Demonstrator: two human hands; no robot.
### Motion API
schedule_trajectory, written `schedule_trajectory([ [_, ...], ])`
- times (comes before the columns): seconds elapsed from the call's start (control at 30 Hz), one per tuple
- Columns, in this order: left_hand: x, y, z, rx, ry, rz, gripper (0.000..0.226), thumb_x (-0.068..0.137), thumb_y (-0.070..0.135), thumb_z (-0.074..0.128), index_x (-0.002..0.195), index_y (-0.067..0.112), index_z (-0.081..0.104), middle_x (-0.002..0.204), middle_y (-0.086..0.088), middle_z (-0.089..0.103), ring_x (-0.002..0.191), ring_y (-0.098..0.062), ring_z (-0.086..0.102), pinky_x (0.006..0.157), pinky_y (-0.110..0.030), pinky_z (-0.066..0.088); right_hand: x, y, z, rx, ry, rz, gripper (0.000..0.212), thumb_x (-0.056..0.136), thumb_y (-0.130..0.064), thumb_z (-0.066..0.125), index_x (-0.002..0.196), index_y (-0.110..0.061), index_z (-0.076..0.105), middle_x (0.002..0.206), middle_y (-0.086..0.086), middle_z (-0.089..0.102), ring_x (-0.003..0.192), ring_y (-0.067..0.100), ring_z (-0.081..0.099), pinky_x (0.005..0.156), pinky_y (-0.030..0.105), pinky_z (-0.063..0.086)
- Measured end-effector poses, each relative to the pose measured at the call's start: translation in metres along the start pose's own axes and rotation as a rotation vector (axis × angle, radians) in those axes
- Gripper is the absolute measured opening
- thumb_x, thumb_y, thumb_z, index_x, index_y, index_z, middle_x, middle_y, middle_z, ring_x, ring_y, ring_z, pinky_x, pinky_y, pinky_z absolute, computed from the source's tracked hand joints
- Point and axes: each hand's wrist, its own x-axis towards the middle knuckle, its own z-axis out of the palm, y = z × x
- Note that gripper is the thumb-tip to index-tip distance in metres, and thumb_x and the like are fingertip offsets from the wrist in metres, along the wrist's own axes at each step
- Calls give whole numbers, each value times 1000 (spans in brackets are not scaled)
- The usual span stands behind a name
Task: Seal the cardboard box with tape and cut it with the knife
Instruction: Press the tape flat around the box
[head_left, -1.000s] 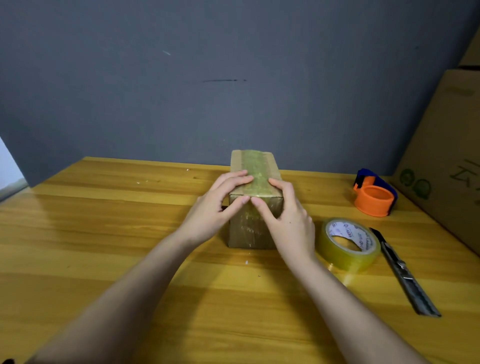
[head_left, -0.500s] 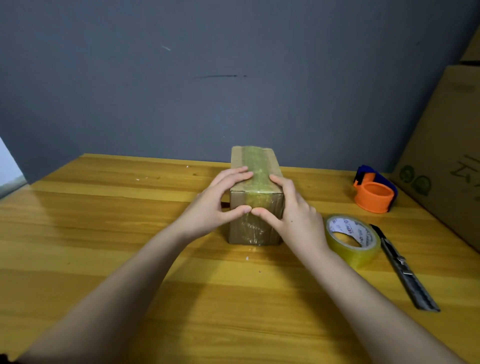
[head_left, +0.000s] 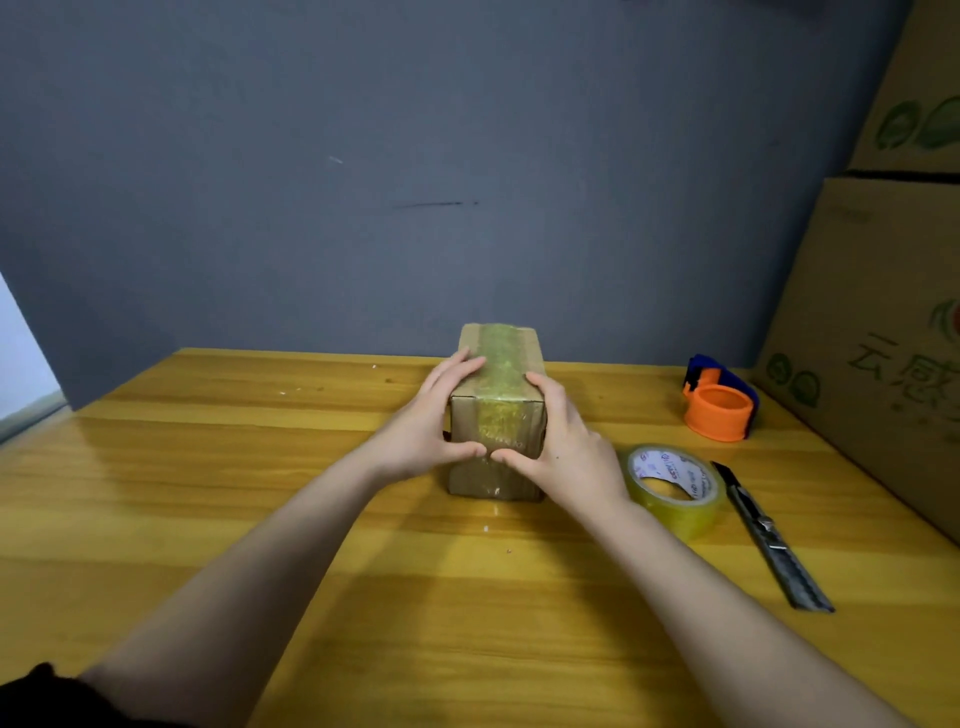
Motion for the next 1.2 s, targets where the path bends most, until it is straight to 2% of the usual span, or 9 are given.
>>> schedule_trajectory([
  [0.23, -1, 1, 3, 38, 63, -87, 103, 68, 21, 82, 147, 29, 17, 158, 2, 7, 135, 2, 11, 114, -24, 18, 4, -7, -3, 1, -20, 22, 91, 75, -53, 68, 144, -33, 12, 146, 0, 41, 116, 32, 57, 80, 38, 49],
  [0.4, -1, 2, 6, -31, 75, -154, 105, 67, 21, 82, 147, 27, 14, 152, -2, 28, 137, -15, 33, 114, -39, 31, 4, -10, -3, 36, -29, 43, 90, 75, -50, 69, 144, -33, 14, 145, 0, 42, 115, 33, 58, 80, 37, 49],
  [0.53, -1, 4, 6, -59, 2, -197, 123, 68, 26, 80, 148, 27, -13, 157, -2, 16, 142, -19, 26, 116, -41, 28, 3, -8, -8, 27, -43, 47, 94, 79, -55, 63, 145, -35, 0, 149, 1, 39, 118, 32, 56, 86, 39, 48],
  [0.63, -5, 13, 5, -139, 26, -230, 120, 67, 40, 72, 147, 27, -17, 159, -2, 9, 144, -19, 19, 118, -41, 23, 3, -6, -15, -14, -38, 14, 93, 83, -61, 53, 146, -34, -9, 149, 2, 38, 120, 31, 55, 87, 40, 48],
  [0.77, -19, 42, 6, 216, 225, -107, 92, 84, 38, 61, 149, 25, -2, 158, 0, 8, 144, -18, 17, 116, -39, 24, 3, 4, -27, 9, 7, 17, 86, 84, -64, 47, 147, -35, -4, 151, -1, 36, 123, 28, 53, 90, 41, 48],
  [0.9, -24, 72, 16, 491, 399, 190, 67, 86, 38, 54, 144, 18, 28, 149, -4, 32, 138, -18, 32, 111, -34, 30, -3, 24, -40, 120, 66, 41, 66, 85, -58, 50, 141, -35, 21, 142, -6, 44, 112, 21, 59, 89, 44, 51],
  [1.0, -17, 89, 33, 512, 351, 351, 51, 85, 33, 51, 133, 17, 45, 135, -4, 51, 126, -18, 47, 104, -34, 40, -9, 46, -51, 227, 102, 82, 42, 88, -47, 54, 126, -30, 46, 124, -7, 59, 99, 15, 62, 87, 42, 52],
  [1.1, -9, 100, 63, 591, 202, 474, 36, 82, 32, 51, 114, 17, 59, 109, -1, 67, 100, -18, 64, 83, -32, 52, -16, 72, -55, 342, 163, 143, 13, 92, -30, 53, 102, -28, 62, 107, -5, 68, 97, 16, 63, 87, 40, 52],
  [1.2, -4, 104, 103, 686, 104, 484, 35, 74, 36, 60, 104, 16, 63, 96, -1, 70, 88, -21, 67, 78, -31, 51, -24, 93, -49, 404, 274, 201, 17, 93, -20, 48, 91, -26, 64, 100, -3, 70, 97, 18, 63, 87, 41, 50],
])
